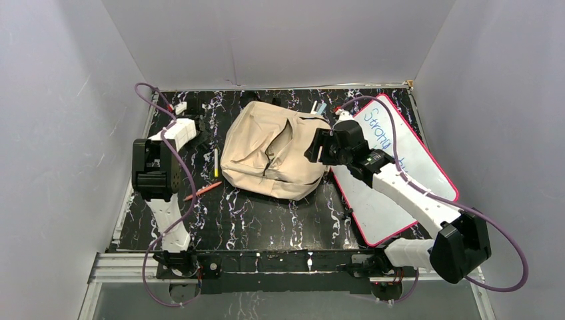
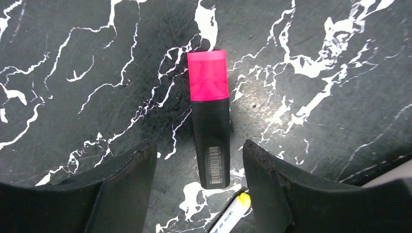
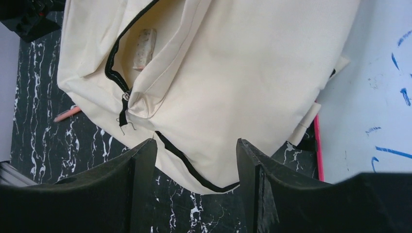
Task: Pack the student bag
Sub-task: Pick up the stationery from the center of the board.
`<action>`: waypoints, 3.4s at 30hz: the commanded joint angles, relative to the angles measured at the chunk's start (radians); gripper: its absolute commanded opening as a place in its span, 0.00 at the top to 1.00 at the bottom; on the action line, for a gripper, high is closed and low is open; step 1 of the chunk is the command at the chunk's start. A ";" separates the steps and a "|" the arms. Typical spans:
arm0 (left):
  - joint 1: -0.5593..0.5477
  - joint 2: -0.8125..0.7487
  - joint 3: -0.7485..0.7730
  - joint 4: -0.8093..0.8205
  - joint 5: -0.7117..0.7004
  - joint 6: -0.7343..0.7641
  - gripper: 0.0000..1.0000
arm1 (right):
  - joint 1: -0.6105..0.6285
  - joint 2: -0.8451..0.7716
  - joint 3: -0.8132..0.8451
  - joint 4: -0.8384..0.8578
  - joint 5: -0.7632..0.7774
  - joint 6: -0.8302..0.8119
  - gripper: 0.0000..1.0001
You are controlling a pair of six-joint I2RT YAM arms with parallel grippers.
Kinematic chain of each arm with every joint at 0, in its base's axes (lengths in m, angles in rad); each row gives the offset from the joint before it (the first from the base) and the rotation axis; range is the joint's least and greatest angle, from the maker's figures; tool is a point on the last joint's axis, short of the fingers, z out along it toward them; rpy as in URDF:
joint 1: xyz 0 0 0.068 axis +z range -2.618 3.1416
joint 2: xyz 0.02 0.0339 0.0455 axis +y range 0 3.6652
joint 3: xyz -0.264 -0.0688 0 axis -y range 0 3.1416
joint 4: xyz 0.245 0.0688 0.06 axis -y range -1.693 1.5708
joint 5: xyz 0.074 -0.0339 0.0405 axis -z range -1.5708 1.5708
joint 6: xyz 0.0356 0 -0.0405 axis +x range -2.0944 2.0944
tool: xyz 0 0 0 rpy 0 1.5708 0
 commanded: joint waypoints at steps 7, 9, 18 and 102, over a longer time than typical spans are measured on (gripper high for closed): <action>0.004 0.065 0.026 -0.028 0.010 -0.029 0.48 | -0.003 -0.066 -0.026 -0.094 0.072 0.045 0.29; 0.004 0.057 0.008 -0.027 0.014 -0.035 0.52 | -0.002 -0.078 -0.033 -0.095 0.080 0.047 0.29; 0.004 -0.085 -0.075 -0.010 0.078 -0.002 0.83 | -0.003 -0.069 0.005 -0.181 0.130 0.020 0.15; -0.777 -0.709 -0.328 0.138 0.285 0.045 0.41 | -0.005 -0.213 -0.130 0.117 -0.169 0.406 1.00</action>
